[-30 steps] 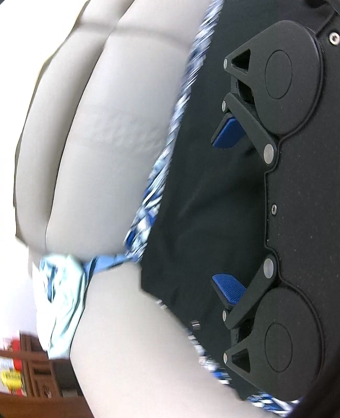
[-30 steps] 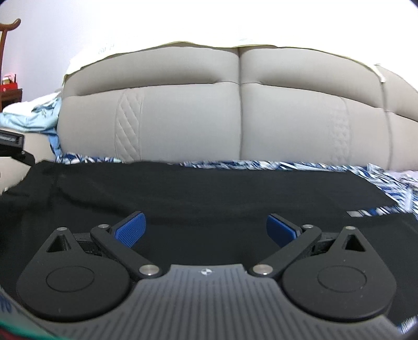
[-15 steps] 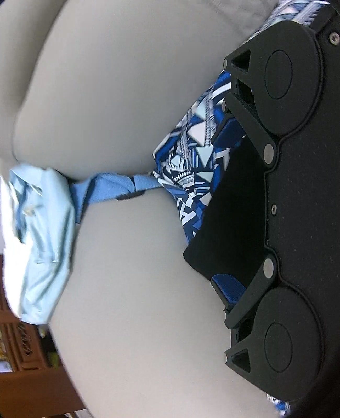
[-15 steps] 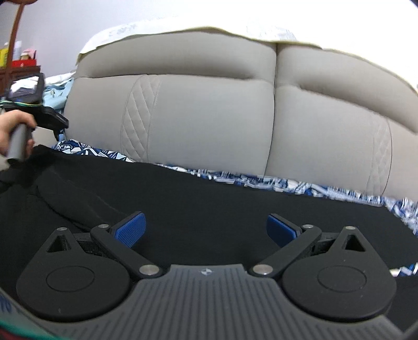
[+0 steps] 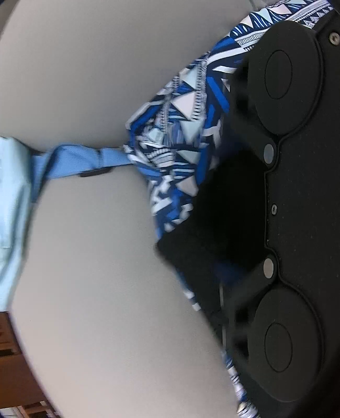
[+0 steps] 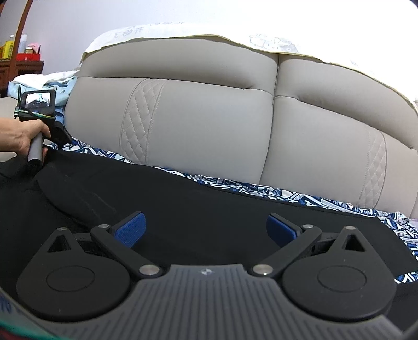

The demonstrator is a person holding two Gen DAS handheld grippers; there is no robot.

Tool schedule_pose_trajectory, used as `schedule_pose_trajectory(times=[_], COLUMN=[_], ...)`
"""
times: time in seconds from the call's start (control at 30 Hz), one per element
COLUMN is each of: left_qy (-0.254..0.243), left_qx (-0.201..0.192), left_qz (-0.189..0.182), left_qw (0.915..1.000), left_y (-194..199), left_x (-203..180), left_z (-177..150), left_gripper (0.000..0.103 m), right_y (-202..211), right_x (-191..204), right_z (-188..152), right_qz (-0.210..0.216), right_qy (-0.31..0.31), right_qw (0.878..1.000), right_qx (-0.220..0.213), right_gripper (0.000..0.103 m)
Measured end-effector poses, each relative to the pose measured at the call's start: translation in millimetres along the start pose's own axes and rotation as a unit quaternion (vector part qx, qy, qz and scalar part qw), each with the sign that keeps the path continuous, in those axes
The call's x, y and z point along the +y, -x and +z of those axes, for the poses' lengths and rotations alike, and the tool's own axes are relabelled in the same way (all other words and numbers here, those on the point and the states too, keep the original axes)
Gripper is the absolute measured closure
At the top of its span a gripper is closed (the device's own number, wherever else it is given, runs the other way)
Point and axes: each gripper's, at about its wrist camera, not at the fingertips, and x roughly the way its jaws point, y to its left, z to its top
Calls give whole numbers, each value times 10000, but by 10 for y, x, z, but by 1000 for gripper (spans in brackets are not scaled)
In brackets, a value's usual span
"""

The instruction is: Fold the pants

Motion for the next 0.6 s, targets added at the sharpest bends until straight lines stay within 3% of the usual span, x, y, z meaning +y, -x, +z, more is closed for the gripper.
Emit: schedule_pose_trajectory(times=[0.03,0.07,0.17,0.3,0.6], left_qy=[14,67,183,87,-245], left_qx=[-19,-27,-149,-404,-790], left_qz=[-70,-155,-430,-892,-2045], left_qw=[10000,9999,9988,9952,9754], left_y=[32,120,273,542,1146], left_x=[10,56,164,381,1339], left_z=[22,38,62,27,-348], left_gripper=[71,93,94,95,96], right_y=[-6,-9,-17,-24,27], right_x=[-15,-27,-54,-58,-91], right_z=[6,12,16,-9,-109], right_qz=[51,125,349,394,503], right_qy=[-57,-132,-315,-453,-1047], right_qw=[10000,9998,9989,9981,9929], right_qx=[10,24,61,136,253], right_gripper=[0,0,1,11,29])
